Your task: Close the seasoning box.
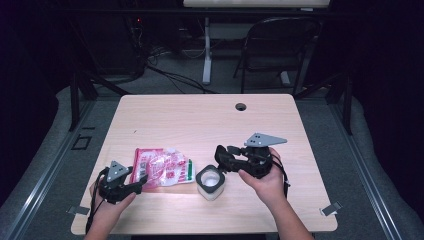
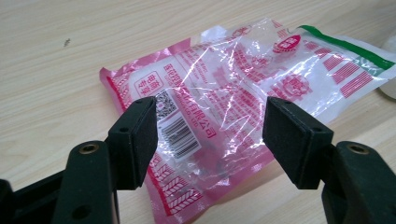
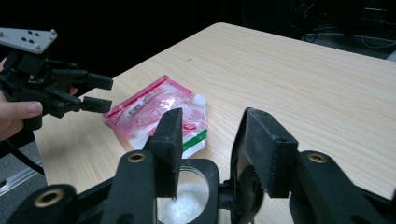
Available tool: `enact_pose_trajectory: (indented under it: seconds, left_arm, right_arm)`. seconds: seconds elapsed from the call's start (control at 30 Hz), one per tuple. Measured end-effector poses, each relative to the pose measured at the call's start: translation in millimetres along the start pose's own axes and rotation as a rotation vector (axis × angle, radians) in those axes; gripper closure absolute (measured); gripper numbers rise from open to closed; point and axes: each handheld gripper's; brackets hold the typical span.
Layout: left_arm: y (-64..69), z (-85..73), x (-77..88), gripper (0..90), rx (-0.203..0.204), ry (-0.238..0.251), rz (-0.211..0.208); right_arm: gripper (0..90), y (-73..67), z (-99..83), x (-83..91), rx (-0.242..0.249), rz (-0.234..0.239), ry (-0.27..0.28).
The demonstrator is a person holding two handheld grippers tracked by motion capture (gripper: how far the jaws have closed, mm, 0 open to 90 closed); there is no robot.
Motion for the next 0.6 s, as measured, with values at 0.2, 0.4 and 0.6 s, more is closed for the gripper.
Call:
enact_pose_trajectory:
  seconds: [0.2, 0.4, 0.6]
  left_arm:
    - [2.2, 1.1, -0.4, 36.1, 0.015, 0.019, -0.026]
    - [3.9, 1.6, 0.3, 36.9, 0.029, 0.034, -0.046]
    - [6.2, 2.9, -0.3, 37.2, 0.017, 0.036, -0.054]
  right_arm:
    - [65.7, 6.3, 2.9, 6.6, -0.001, -0.022, -0.003]
    - [67.8, 13.2, 3.6, 9.9, -0.002, -0.046, -0.018]
    - [68.4, 21.9, 5.2, 13.3, -0.025, -0.065, -0.05]
Point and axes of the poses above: each handheld gripper's, and its own axes: x roughly backward along the jaws, z roughly out of its top, y roughly to its right, and after that the axes turned 10 degrees about -x, right-handed
